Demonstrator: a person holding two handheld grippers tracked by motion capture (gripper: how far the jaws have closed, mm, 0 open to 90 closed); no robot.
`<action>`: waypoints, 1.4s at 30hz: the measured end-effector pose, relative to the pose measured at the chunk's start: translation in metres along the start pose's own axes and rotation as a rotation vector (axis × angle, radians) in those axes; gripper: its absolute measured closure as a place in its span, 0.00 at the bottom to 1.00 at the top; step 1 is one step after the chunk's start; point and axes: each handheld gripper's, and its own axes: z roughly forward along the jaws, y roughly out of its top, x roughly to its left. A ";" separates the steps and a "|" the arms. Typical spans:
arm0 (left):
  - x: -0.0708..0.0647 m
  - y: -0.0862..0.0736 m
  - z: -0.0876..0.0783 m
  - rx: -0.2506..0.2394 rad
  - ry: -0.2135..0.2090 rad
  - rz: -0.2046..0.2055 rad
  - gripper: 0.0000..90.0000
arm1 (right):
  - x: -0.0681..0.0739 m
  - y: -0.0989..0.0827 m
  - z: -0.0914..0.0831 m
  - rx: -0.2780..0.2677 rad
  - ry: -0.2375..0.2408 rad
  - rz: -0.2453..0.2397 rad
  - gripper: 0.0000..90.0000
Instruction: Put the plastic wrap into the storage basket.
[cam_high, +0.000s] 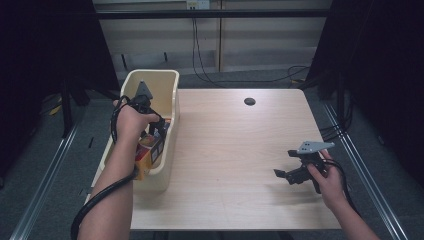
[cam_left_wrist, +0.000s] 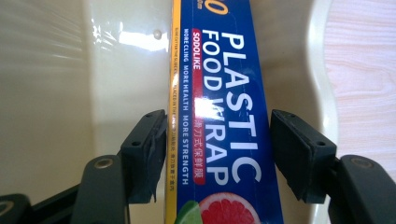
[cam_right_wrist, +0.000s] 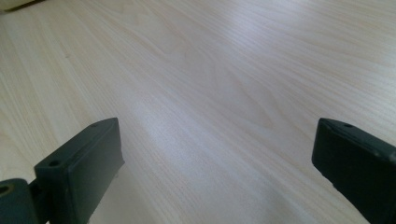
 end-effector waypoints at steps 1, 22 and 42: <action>0.000 0.000 -0.001 -0.003 0.000 0.000 0.42 | 0.000 0.000 0.000 0.000 0.000 0.000 0.02; -0.005 -0.002 -0.018 -0.074 -0.017 0.029 0.22 | 0.000 0.000 -0.001 -0.003 -0.002 -0.002 0.02; -0.017 -0.005 -0.038 -0.144 -0.071 0.085 0.11 | 0.001 0.002 -0.002 -0.001 0.001 -0.006 0.02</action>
